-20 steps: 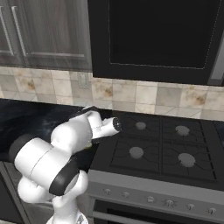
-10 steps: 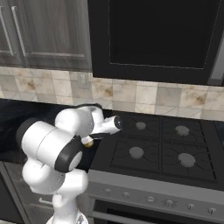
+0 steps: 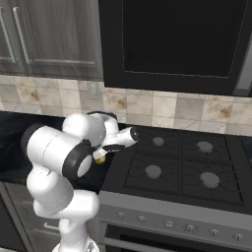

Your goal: Collect the turmeric, ketchup, and shaker from the cabinet and place them next to the stove.

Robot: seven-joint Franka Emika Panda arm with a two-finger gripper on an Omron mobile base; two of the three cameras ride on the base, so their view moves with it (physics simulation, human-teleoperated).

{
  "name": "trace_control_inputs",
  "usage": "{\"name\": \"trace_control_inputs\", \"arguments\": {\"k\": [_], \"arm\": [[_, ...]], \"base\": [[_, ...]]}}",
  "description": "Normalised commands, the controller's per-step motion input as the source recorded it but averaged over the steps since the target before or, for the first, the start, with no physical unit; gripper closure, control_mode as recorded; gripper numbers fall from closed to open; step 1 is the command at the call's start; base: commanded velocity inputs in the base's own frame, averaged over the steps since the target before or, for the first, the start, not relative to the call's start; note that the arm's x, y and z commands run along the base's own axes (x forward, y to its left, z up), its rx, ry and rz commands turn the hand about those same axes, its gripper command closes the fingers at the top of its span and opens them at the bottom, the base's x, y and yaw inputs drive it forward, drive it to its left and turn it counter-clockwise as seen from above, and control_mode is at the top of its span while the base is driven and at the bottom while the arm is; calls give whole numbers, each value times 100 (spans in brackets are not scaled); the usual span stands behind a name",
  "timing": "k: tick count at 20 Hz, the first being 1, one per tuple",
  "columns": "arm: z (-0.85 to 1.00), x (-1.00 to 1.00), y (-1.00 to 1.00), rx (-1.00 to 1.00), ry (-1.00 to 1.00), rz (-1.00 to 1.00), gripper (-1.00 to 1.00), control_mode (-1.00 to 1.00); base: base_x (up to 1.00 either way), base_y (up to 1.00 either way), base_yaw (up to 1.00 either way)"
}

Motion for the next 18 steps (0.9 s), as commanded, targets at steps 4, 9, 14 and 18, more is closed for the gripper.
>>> {"name": "trace_control_inputs", "arguments": {"k": [4,9,14,18], "arm": [[-37,-18,24,-3,-6,4,100,-100],[-36,-33,35,-9,-11,2,-100,-100],[-5,-10,4,-1,-9,0,-100,-100],[0,0,-1,0,-5,0,-100,-100]], "base": [[0,0,0],[0,0,0],[0,0,0],[0,0,0]]}}
